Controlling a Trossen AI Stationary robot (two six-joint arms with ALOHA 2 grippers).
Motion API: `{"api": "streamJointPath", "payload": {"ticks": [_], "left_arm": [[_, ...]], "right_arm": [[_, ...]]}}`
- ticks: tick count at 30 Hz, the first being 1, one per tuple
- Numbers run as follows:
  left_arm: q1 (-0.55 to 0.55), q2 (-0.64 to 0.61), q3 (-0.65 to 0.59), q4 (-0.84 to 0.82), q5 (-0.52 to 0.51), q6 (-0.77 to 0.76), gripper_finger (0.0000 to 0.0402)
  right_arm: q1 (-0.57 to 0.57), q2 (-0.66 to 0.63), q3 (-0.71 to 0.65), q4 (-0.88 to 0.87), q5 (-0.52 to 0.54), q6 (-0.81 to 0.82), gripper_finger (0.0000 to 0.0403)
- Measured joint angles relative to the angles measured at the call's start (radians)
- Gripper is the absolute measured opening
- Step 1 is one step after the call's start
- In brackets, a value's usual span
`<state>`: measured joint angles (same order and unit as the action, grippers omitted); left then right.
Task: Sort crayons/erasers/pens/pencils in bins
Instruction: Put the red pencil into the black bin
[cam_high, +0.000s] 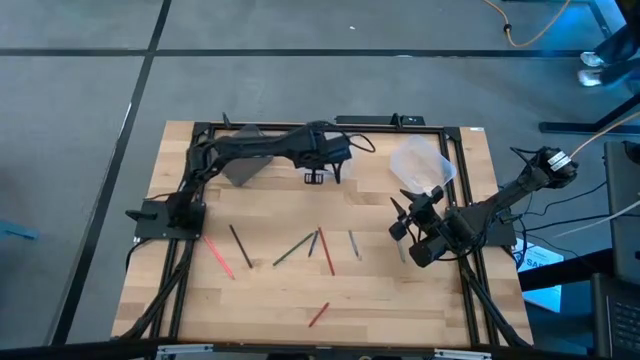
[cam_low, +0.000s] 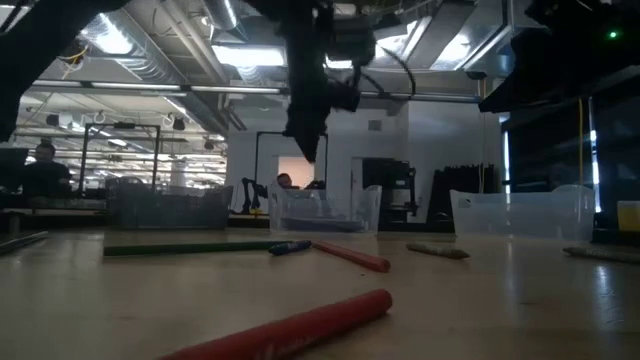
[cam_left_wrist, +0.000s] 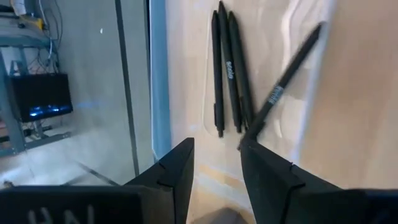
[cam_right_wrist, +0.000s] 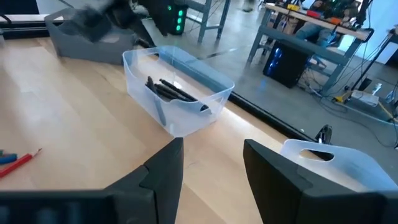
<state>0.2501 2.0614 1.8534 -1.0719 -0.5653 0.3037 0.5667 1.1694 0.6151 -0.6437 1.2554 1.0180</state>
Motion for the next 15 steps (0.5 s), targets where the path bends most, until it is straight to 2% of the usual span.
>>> {"api": "streamJointPath", "payload": {"ticks": [7, 15], "left_arm": [[-0.055, -0.091, -0.015, -0.151, -0.004, -0.218, 0.0124], [-0.155, -0.191, -0.235, -0.143, -0.002, -0.362, 0.0124]], "right_arm": [[0.001, 0.0, 0.0, 0.032, -0.086, -0.001, 0.0172], [0.035, 0.028, 0.0, 0.093, -0.115, -0.005, 0.0172]]}}
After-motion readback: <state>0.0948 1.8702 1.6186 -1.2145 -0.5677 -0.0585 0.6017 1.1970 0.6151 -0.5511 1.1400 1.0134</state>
